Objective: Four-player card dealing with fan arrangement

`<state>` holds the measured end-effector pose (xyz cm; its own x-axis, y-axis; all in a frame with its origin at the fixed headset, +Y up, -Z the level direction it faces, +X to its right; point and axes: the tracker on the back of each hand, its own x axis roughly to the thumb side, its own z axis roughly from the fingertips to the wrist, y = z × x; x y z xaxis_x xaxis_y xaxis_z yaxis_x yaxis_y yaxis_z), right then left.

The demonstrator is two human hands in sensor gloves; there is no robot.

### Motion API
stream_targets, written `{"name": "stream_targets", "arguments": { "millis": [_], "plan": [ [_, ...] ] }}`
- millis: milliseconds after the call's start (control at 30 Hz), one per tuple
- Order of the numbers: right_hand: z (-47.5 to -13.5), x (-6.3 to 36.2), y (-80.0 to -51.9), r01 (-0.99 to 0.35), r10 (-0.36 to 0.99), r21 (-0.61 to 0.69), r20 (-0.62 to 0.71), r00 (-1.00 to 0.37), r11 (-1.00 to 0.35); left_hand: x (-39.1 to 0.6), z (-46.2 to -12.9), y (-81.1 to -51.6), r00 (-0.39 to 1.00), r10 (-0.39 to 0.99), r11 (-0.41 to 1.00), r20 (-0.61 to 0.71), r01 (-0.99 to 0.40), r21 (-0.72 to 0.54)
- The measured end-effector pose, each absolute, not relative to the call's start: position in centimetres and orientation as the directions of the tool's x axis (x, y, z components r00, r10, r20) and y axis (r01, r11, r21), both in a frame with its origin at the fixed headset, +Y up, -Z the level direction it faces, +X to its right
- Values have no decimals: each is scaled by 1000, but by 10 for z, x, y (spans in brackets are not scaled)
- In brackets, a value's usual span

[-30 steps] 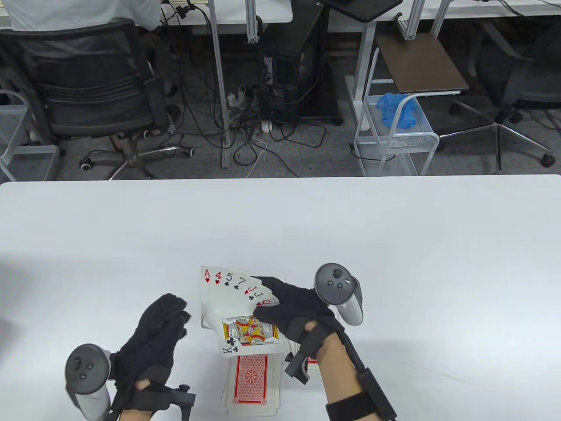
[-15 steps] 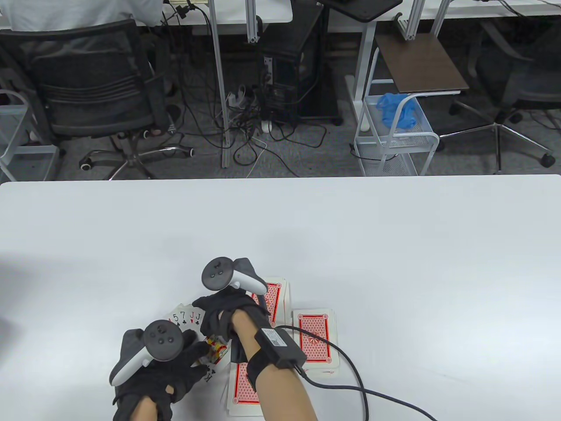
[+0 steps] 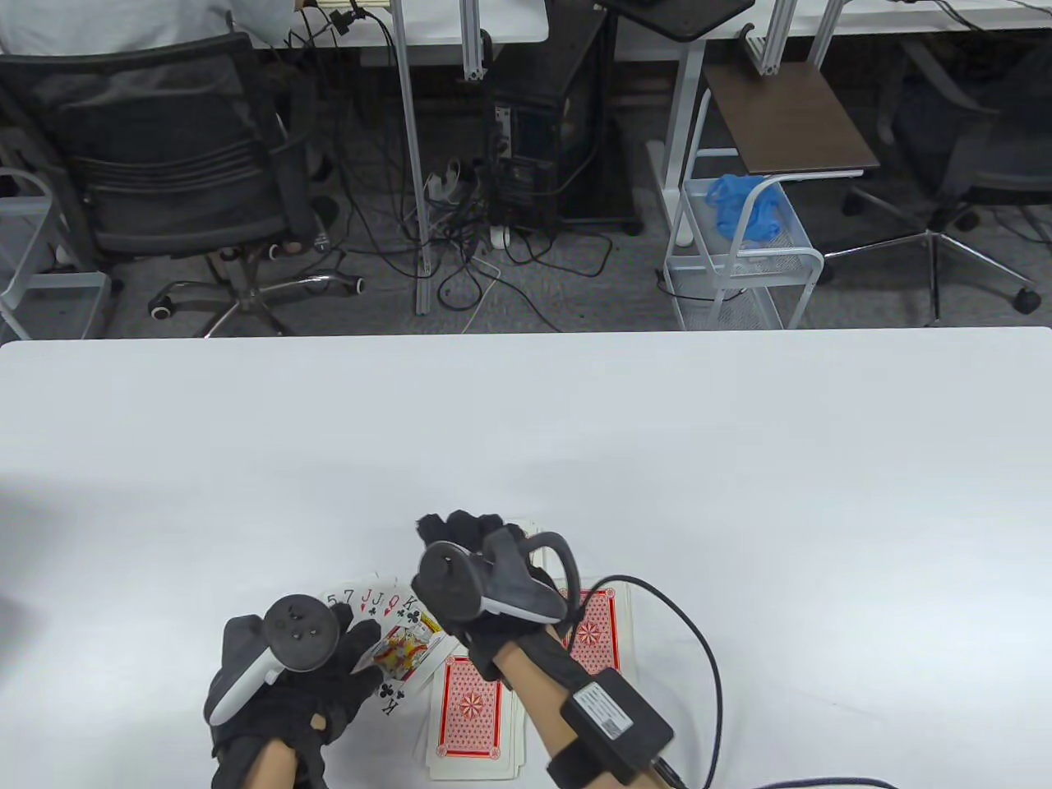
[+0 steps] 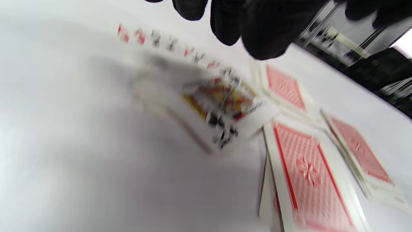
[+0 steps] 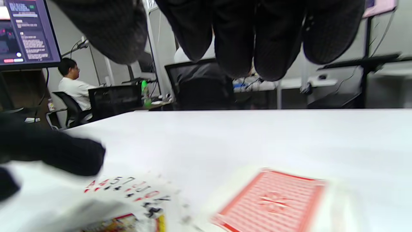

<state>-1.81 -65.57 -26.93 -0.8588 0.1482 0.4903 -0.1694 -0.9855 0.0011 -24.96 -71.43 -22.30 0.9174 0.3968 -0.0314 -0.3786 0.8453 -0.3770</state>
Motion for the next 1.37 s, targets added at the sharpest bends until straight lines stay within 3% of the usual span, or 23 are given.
{"name": "stream_targets", "arguments": {
  "millis": [33, 100, 200, 400, 800, 1367],
  "plan": [
    [-257, 0, -656, -161, 117, -54, 472, -874, -985, -248, -222, -708, 915, 403, 882, 25, -382, -276],
    [-237, 29, -658, -102, 15, -172, 446, -895, -980, -243, -220, -700, 925, 372, 914, 80, -350, -205],
    [-216, 64, -665, -1, -93, -234, 392, -915, -972, -237, -218, -696, 946, 300, 943, 124, -275, -186],
    [-203, 104, -688, -57, -4, -173, 337, -941, -983, -227, -218, -700, 959, 240, 960, 153, -212, -182],
    [-210, 110, -713, -26, 8, -49, 342, -940, -998, -222, -219, -708, 966, 219, 955, 138, -184, -231],
    [-212, 111, -719, -58, 56, 5, 359, -932, -998, -226, -220, -709, 973, 208, 949, 103, -175, -264]
  ]
}}
